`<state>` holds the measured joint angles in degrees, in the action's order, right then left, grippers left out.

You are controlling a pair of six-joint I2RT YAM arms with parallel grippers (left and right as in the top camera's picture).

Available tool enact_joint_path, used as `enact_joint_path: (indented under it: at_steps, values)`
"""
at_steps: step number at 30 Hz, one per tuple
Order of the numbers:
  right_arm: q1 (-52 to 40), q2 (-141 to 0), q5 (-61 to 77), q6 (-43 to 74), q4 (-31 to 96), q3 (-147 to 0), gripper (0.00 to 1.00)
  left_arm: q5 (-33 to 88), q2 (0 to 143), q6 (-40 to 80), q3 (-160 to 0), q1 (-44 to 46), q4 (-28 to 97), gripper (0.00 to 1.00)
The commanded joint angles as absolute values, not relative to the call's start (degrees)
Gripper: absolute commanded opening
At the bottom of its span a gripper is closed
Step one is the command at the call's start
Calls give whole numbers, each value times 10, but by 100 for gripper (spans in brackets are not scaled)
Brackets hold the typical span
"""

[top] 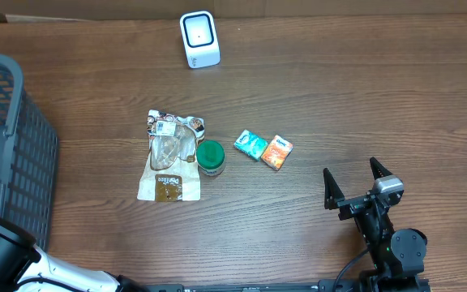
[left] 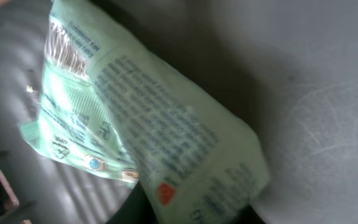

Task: Scan the item barcode
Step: 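Grasp the light-green tissue bag and lift it from the basket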

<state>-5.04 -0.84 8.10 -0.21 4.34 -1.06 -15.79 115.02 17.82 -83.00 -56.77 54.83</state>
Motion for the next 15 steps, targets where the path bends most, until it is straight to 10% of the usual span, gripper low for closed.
enact_joint_path:
  at_steps: [1,15]
  values:
    - [-55,-4,76,-5,42,-4,100,-117,1191,182,-818,-569,553,4]
    - [-55,-4,76,-5,42,-4,100,102,1127,147,-1022,-542,698,5]
